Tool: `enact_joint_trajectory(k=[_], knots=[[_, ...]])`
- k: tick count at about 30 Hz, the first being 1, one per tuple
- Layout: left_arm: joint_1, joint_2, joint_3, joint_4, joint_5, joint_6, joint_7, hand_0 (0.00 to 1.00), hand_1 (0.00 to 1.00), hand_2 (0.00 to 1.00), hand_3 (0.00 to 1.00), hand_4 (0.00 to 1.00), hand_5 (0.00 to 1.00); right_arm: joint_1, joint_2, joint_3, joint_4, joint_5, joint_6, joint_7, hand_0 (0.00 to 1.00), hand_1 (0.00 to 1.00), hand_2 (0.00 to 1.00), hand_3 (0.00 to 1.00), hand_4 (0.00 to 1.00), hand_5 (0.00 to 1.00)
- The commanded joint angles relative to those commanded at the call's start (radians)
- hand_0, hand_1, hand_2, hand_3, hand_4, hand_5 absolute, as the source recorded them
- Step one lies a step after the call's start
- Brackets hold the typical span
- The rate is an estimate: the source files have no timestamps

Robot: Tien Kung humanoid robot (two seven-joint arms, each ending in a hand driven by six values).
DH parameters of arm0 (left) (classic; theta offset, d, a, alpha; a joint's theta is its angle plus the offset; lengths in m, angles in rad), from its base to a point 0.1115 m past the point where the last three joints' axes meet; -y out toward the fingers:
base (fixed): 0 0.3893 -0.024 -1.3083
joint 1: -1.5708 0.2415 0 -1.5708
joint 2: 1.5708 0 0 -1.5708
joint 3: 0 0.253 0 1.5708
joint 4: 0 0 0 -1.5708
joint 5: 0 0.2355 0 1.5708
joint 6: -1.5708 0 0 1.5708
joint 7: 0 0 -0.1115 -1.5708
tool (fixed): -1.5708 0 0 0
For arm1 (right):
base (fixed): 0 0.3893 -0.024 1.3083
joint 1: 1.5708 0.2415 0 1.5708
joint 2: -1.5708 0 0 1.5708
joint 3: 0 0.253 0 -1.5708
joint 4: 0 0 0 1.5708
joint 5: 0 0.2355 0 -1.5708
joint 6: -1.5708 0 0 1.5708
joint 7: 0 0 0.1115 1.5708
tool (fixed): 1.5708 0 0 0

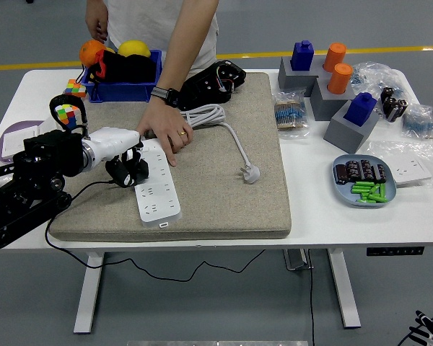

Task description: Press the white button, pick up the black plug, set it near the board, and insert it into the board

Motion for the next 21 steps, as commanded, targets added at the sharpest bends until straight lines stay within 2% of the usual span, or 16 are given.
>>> enact_joint_trajectory(k=[7, 8, 13, 14, 19, 20, 21], knots=[[0.021, 0.008, -0.029, 0.004, -0.02, -0.012, -0.004, 0.408, 0.374, 0.401, 0.363, 0.723, 0.002, -0.003, 0.002, 0.003, -0.002, -0.006, 0.001, 0.0, 0.724, 0.605, 0.551, 0.671, 0.738, 0.496], [0.024, 0.008, -0.032, 0.004, -0.02, -0.011, -0.006, 0.377, 0.532, 0.563, 0.401, 0.87, 0.002, -0.003, 0.002, 0.003, -0.002, -0.006, 0.001, 0.0, 0.724, 0.605, 0.551, 0.67, 0.737, 0.495], [0.033, 0.013, -0.049, 0.007, -0.021, -0.002, -0.022, 0.377, 0.532, 0.563, 0.401, 0.87, 0.002, -0.004, 0.001, -0.002, 0.0, -0.004, 0.0, 0.001, 0.724, 0.605, 0.551, 0.67, 0.737, 0.495], [0.035, 0.013, -0.053, 0.007, -0.023, 0.0, -0.026, 0.364, 0.571, 0.609, 0.429, 0.961, 0.002, -0.003, 0.001, -0.003, 0.0, -0.003, 0.0, 0.001, 0.724, 0.606, 0.551, 0.67, 0.737, 0.494], [0.044, 0.017, -0.069, 0.0, -0.037, 0.008, -0.04, 0.364, 0.571, 0.609, 0.429, 0.961, 0.002, -0.002, 0.003, -0.004, 0.001, -0.001, 0.0, 0.001, 0.724, 0.606, 0.551, 0.67, 0.737, 0.494], [0.047, 0.017, -0.074, -0.004, -0.039, 0.01, -0.042, 0.429, 0.647, 0.673, 0.389, 0.998, 0.107, -0.002, 0.003, -0.002, 0.0, -0.002, 0.0, 0.001, 0.723, 0.606, 0.551, 0.667, 0.738, 0.493], [0.05, 0.018, -0.079, -0.007, -0.041, 0.011, -0.042, 0.429, 0.647, 0.673, 0.389, 0.998, 0.107, -0.003, 0.004, -0.001, 0.0, -0.003, 0.0, 0.001, 0.723, 0.606, 0.551, 0.667, 0.738, 0.493]])
